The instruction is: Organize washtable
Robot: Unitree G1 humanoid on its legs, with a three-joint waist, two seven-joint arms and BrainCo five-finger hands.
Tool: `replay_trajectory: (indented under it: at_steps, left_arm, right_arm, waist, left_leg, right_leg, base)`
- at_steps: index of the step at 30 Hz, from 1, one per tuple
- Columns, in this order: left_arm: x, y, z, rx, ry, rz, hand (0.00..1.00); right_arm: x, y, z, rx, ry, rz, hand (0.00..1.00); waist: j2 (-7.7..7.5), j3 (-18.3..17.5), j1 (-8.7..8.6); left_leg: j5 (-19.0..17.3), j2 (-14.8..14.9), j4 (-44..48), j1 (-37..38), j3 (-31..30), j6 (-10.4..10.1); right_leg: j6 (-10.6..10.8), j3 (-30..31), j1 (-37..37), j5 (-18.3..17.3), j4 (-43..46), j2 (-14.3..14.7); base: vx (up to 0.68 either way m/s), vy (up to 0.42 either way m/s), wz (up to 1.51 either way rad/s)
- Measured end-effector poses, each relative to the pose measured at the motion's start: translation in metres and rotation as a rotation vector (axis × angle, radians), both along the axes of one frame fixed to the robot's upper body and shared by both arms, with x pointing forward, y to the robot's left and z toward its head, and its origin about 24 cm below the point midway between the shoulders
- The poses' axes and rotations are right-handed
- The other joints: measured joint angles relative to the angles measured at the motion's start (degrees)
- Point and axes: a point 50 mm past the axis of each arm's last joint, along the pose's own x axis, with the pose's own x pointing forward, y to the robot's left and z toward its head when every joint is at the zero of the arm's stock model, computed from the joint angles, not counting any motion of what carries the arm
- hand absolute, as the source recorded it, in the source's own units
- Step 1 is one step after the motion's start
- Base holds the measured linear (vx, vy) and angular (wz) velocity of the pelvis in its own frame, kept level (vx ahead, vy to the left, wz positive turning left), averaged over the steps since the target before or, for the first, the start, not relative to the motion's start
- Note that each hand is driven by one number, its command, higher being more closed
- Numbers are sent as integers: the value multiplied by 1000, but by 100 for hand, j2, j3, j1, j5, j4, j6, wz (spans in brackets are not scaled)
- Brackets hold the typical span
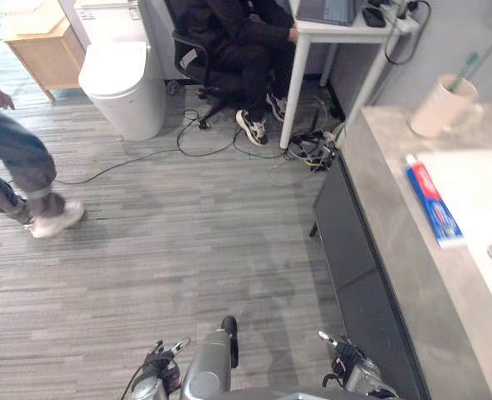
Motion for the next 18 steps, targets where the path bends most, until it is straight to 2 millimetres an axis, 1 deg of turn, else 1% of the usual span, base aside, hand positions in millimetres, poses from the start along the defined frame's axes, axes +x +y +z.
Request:
replay_trajectory:
  at_steps: [1,2,3,4,5,6,7,8,9,10,11,12,13,14,15,16,17,18]
  left_arm:
    - [-4,1,-1,7,21,-16,0]
    - [-6,0,-2,11,32,-38,0]
    - [-7,-2,-2,16,42,-80,0]
    - [-4,-5,-2,20,43,-123,0]
    - [-3,-6,-2,21,43,-128,0]
    - [4,-7,0,24,27,-147,0]
    - [17,-9,3,25,-7,-158,0]
    - [21,-10,4,23,-23,-159,0]
    - [27,-16,5,15,-50,-162,0]
    - [28,-20,5,4,-56,-160,0]
    - [25,-30,3,-24,-54,-154,0]
    - [21,-36,0,-49,-47,-130,0]
    - [21,-41,0,-65,-49,-122,0]
    - [23,-45,1,-77,-68,-126,0]
    - [25,-52,1,-93,-82,-127,0]
    - [20,-51,0,-91,-74,-118,0]
    - [11,-47,-3,-89,-50,-91,0]
    - [9,-51,-3,-104,-56,-72,0]
  right_arm:
    - [0,1,0,6,-4,7,0]
    - [-1,1,0,7,-4,11,0]
    - [-2,-2,0,-5,-9,24,0]
    - [0,-6,2,-16,-17,33,0]
    - [0,-7,2,-17,-18,33,0]
    - [0,-8,2,-20,-25,29,0]
    - [-3,-10,2,-22,-24,10,0]
    - [-6,-12,2,-22,-21,-6,0]
    - [-8,-14,1,-20,-19,-38,0]
    - [-11,-17,1,-19,-16,-63,0]
    - [-17,-22,0,-23,-8,-86,0]
    - [-16,-23,0,-24,-9,-86,0]
    - [-15,-22,1,-19,-15,-89,0]
    - [-17,-24,1,-11,-17,-111,0]
    - [-22,-30,1,-24,-15,-117,0]
    - [-23,-28,1,-27,-19,-105,0]
    - [-26,-24,0,-10,-18,-55,0]
    - [-25,-25,1,-8,-18,9,0]
  waist:
    - [-5,122,-24]
    - [21,141,-43]
    - [117,162,-78]
    - [195,168,-115]
    - [195,167,-123]
    - [203,158,-170]
    - [195,143,-181]
    - [202,135,-186]
    - [208,119,-193]
    - [252,106,-219]
    - [361,15,-306]
    - [517,-72,-282]
    - [562,-68,-233]
    - [571,-71,-237]
    - [542,-96,-331]
    - [638,-189,-321]
    - [629,-346,-317]
    - [756,-451,-282]
  left_leg:
    - [-163,-65,-200,662,-17,74]
    - [-209,-72,-309,946,-42,106]
    - [-230,-61,-675,1519,-49,115]
    - [-241,12,-1232,2155,-69,129]
    - [-246,22,-1317,2219,-76,122]
    - [-354,71,-1483,2427,-149,110]
    - [-519,81,-1492,2461,-214,78]
    - [-608,87,-1466,2456,-270,36]
    - [-774,94,-1428,2495,-334,-23]
    - [-868,138,-1404,2533,-364,-83]
    - [-1037,291,-1398,2674,-472,-183]
    - [-1091,489,-1352,2768,-468,-252]
    - [-1023,540,-1242,2769,-459,-359]
    - [-811,556,-917,2828,-507,-533]
    - [-633,587,-373,2793,-556,-597]
    - [-605,671,68,2670,-607,-645]
    - [-433,778,1165,2296,-637,-883]
    - [71,881,1964,1912,-645,-1002]
  right_leg:
    - [363,151,-473,466,1490,-23]
    - [284,94,-672,417,1989,-26]
    - [-130,-155,-1085,122,2489,-18]
    - [-487,-579,-1497,-405,2198,20]
    - [-493,-653,-1571,-474,2034,33]
    - [-500,-897,-1872,-589,1185,91]
    - [-451,-1102,-2117,-520,74,96]
    - [-450,-1206,-2200,-402,-624,97]
    - [-488,-1348,-2248,46,-2004,112]
    - [-492,-1371,-2253,459,-2356,138]
    - [-526,-1385,-2158,1053,-2699,328]
    - [-791,-1345,-2068,1183,-2615,519]
    - [-816,-1378,-2074,1104,-2421,521]
    - [-839,-1451,-2070,702,-1813,433]
    - [-786,-1656,-2151,235,-1149,451]
    - [-818,-1699,-2034,202,-1414,604]
    - [-1090,-1833,-1670,184,-1829,727]
    - [-1154,-1808,-1495,102,-1965,857]
  base:
    - [255,69,13]
    - [127,28,15]
    - [-57,2,14]
    - [-127,2,12]
    - [-267,27,22]
    - [-345,58,31]
    - [-378,66,38]
    - [-373,72,37]
    - [-220,24,29]
    - [-27,-94,37]
    - [357,-233,20]
    - [448,-282,9]
    - [507,-308,2]
    - [366,-364,20]
    - [319,-375,27]
    - [241,-394,27]
    - [213,-271,2]
    - [246,-257,-5]
